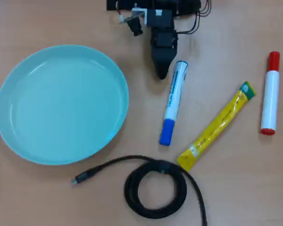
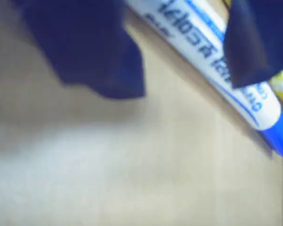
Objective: Pick up the blue pen, then put it in the green bowl
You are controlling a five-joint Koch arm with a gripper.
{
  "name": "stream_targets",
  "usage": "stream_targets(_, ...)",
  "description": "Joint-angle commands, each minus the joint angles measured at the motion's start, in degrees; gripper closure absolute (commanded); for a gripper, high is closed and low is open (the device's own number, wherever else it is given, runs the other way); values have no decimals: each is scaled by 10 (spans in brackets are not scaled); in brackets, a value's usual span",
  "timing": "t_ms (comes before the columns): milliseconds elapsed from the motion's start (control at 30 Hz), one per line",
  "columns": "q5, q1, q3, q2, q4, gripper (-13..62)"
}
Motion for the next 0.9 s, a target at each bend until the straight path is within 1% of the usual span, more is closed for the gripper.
stream_targets(0, -3, 0, 11, 55, 108, 343)
stream_targets(133, -1, 0, -11, 54, 126, 343)
stream_targets(367, 0, -4, -105, 54, 256, 343)
stream_targets(667, -7, -9, -163, 55, 320, 343)
stream_targets(867, -7, -12, -250, 54, 439, 343)
